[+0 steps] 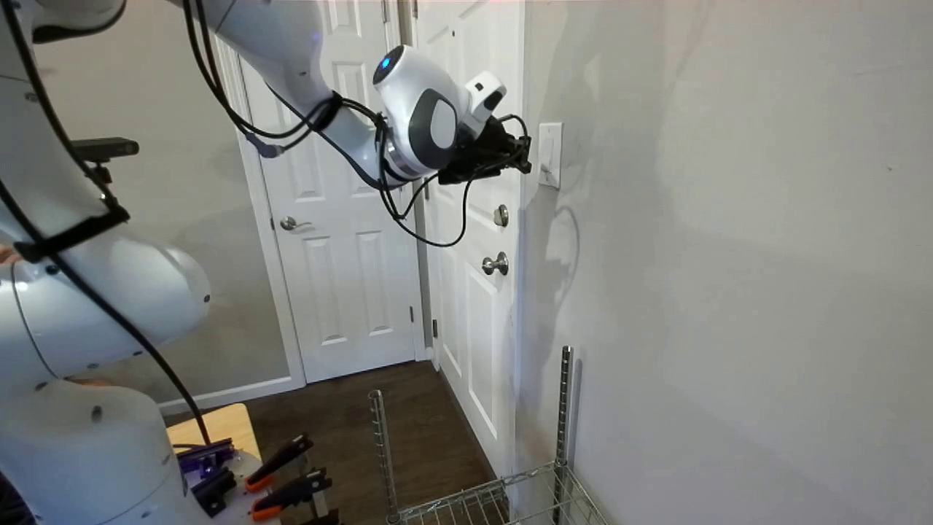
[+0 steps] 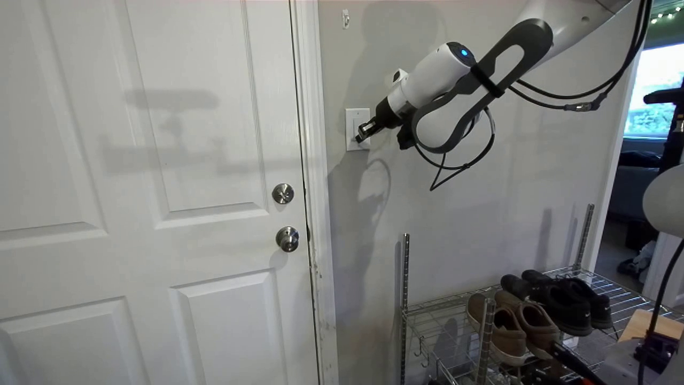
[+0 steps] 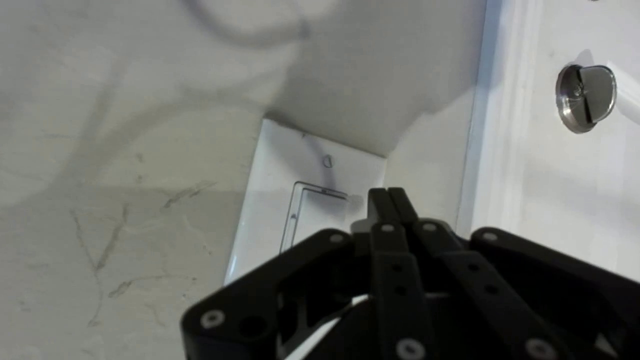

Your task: Turn off the light

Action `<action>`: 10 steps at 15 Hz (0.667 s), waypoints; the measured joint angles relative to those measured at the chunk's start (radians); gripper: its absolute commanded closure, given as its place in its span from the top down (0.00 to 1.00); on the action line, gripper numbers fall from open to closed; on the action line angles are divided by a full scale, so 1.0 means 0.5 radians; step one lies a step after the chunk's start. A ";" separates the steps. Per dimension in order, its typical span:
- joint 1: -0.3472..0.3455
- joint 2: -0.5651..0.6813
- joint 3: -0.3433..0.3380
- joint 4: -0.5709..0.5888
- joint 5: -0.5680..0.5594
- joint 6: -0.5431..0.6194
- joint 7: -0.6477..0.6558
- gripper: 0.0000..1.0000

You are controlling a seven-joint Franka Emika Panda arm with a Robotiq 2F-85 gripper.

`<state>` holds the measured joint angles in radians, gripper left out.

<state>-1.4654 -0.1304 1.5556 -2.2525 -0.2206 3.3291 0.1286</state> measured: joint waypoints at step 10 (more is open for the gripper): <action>-0.969 -0.237 0.930 0.207 0.052 -0.010 0.201 0.04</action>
<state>-1.9497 -0.2491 2.0204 -2.1489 -0.1948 3.3240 0.2292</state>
